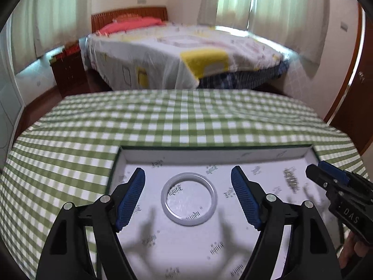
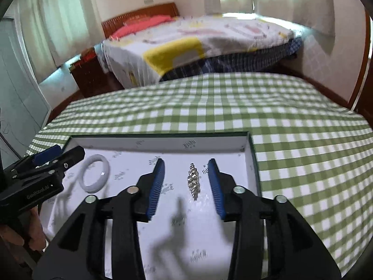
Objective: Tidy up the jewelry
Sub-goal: 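Lower and open both grippers, releasing bangle and brooch into the tray, then withdraw both grippers from the tray back toward the remaining jewelry, then grasp the dark red bead bracelet with the left gripper while the right grasps the red tassel charm, then lift the bead bracelet and red tassel charm and carry them over the tray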
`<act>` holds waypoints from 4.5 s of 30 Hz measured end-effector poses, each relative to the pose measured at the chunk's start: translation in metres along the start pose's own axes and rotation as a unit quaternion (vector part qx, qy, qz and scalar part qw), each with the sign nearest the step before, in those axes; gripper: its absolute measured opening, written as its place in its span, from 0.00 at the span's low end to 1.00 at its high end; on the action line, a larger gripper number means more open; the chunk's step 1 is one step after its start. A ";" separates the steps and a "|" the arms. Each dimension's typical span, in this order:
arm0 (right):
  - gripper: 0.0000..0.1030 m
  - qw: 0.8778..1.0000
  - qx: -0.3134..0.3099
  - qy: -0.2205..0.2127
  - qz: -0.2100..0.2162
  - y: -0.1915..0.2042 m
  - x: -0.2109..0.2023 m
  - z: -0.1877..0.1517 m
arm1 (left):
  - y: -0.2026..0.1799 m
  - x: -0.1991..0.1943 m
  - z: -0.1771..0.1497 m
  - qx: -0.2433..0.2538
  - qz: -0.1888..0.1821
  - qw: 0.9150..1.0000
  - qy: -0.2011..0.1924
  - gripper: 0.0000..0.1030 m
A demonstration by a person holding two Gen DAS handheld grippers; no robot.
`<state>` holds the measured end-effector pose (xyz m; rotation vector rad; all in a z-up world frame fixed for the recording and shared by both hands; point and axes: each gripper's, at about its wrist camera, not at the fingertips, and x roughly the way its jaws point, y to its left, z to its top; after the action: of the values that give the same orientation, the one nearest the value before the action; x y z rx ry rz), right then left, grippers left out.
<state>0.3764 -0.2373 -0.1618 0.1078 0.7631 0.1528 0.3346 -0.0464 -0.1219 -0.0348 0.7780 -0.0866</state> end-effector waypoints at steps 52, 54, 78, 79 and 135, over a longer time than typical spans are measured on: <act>0.22 0.998 -0.053 0.001 -0.023 0.038 -0.144 -0.235 | -0.003 -0.161 -0.221 -0.010 0.008 1.000 -0.029 0.75; 0.21 0.999 -0.049 0.001 -0.018 0.036 -0.145 -0.235 | -0.006 -0.161 -0.222 -0.006 0.003 1.000 -0.030 0.77; 0.20 1.000 -0.027 -0.006 -0.013 0.026 -0.149 -0.234 | -0.041 -0.136 -0.232 0.030 -0.032 0.999 0.002 0.79; 0.20 1.000 -0.027 -0.006 -0.013 0.025 -0.149 -0.234 | -0.042 -0.136 -0.232 0.034 -0.030 0.999 0.003 0.79; 0.20 0.994 -0.032 -0.101 0.012 0.046 -0.191 -0.171 | -0.024 -0.193 -0.166 0.039 -0.064 0.990 -0.117 0.11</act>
<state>0.1173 -0.2188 -0.1482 0.0695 0.5545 0.1863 0.0799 -0.0524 -0.1034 -0.0193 0.5360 -0.2301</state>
